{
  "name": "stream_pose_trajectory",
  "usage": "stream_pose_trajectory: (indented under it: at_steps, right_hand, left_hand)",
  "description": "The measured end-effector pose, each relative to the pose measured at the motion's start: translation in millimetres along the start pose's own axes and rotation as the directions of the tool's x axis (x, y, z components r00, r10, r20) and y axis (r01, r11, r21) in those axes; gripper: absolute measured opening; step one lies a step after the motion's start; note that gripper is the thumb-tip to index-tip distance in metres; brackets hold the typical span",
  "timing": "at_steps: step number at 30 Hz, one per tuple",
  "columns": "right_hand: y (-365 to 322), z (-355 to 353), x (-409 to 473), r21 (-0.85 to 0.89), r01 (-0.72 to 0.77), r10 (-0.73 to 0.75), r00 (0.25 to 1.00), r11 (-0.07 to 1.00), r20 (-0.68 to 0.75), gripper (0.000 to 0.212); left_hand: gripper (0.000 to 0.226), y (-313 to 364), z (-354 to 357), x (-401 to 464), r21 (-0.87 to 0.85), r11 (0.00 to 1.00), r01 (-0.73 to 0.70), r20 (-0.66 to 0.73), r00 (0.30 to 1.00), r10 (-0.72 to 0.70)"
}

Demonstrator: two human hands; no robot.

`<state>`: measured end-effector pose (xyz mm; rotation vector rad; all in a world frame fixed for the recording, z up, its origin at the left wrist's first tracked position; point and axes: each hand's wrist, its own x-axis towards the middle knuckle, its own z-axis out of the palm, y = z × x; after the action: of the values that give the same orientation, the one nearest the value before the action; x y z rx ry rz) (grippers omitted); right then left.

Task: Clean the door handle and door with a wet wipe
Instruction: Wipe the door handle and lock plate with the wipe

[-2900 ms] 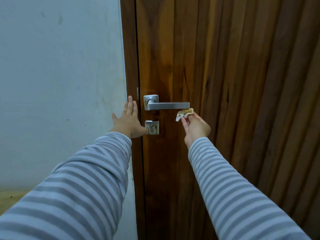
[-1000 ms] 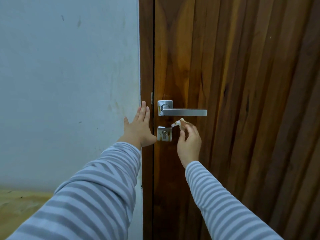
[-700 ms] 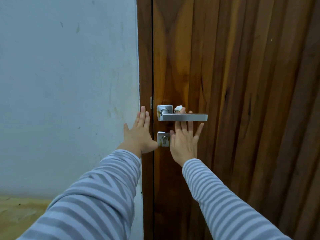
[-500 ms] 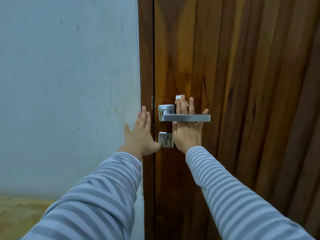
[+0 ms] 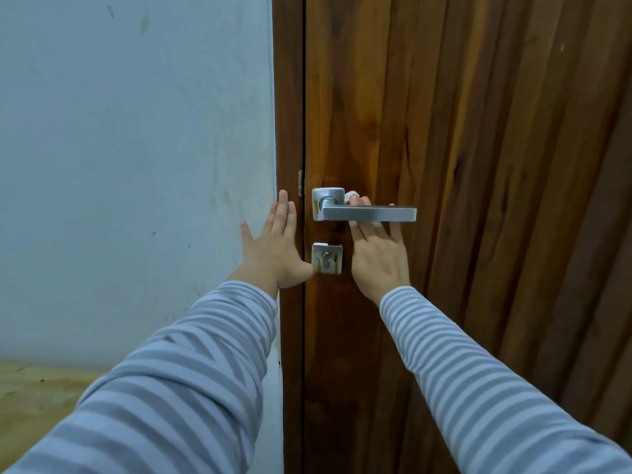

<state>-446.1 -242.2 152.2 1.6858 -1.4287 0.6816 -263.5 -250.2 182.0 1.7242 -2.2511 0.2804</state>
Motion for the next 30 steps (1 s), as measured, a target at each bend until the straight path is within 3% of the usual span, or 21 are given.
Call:
stream_pose_trajectory:
  at_steps: [7, 12, 22, 24, 27, 30]
  right_hand:
    - [3, 13, -43, -0.051, 0.058, -0.053, 0.994, 0.997, 0.090, 0.054]
    - [2, 25, -72, -0.013, 0.074, -0.073, 0.995, 0.997, 0.062, 0.054]
    - [6, 33, -66, 0.217, 0.109, -0.102, 0.994, 0.970, -0.043, 0.018]
    - [3, 31, -61, 0.255, 0.072, -0.067, 0.997, 0.964, -0.030, 0.016]
    - [-2, 23, -58, 0.434, -0.063, 0.108, 0.991, 0.899, -0.081, 0.011]
    - [-11, 11, -45, 0.563, -0.129, 0.266, 0.949, 0.816, -0.168, 0.029]
  left_hand:
    - [0.111, 1, -1, 1, -0.011, 1.000, -0.003, 0.011, 1.000, 0.003]
    - [0.112, 1, 2, 3, -0.004, 1.000, 0.002, 0.007, 1.000, -0.002]
    - [0.111, 2, 2, 3, -0.010, 1.000, 0.012, 0.009, 1.000, -0.011]
    - [0.112, 3, 2, 3, -0.009, 1.000, 0.017, 0.010, 1.000, -0.017]
    - [0.113, 3, 3, 3, -0.014, 1.000, 0.018, 0.004, 1.000, -0.018]
    - [0.114, 3, 3, 4, -0.018, 1.000, 0.016, -0.001, 1.000, -0.016]
